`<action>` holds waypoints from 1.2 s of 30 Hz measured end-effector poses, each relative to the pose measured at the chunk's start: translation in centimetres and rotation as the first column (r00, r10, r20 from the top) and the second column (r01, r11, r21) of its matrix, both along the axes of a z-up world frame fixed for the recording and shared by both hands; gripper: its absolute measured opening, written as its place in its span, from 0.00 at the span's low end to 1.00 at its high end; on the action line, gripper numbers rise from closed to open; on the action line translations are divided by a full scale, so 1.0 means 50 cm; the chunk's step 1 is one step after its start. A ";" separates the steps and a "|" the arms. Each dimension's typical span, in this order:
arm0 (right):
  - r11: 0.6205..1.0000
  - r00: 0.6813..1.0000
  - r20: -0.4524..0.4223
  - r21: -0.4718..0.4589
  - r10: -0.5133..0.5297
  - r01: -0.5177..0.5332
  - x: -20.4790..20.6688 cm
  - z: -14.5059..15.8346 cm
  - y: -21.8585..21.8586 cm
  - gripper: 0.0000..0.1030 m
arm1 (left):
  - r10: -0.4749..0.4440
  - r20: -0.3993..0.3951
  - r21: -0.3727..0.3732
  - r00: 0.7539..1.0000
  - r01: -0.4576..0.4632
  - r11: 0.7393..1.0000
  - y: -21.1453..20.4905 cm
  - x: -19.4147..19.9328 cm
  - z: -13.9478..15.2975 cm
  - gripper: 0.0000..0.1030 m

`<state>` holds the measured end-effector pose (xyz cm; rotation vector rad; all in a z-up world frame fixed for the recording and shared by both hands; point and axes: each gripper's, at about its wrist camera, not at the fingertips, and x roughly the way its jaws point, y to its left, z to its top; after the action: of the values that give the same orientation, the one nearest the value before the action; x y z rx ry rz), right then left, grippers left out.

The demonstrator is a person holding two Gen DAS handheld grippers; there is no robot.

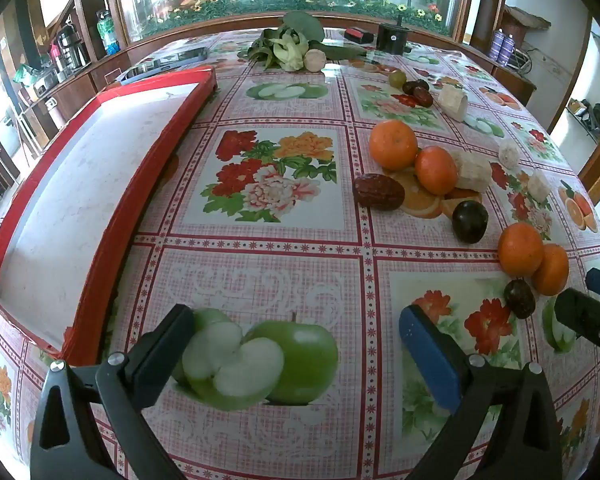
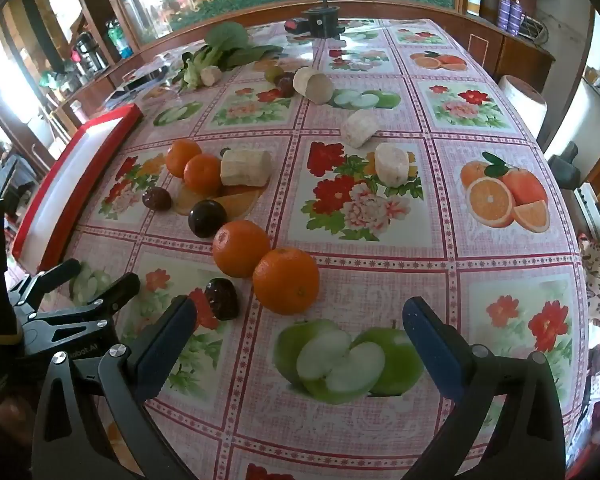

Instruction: Organize fruits

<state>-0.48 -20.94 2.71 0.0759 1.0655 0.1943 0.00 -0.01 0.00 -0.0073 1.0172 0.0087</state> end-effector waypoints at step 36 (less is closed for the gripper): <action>0.990 0.999 0.053 -0.139 0.006 0.002 -0.044 -0.057 0.041 1.00 | 0.000 0.001 -0.001 1.000 0.000 1.000 0.000 0.000 0.000 1.00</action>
<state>-2.68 -18.91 -0.16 -0.0560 1.0236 0.1227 0.00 -0.01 0.00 -0.0085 1.0165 0.0081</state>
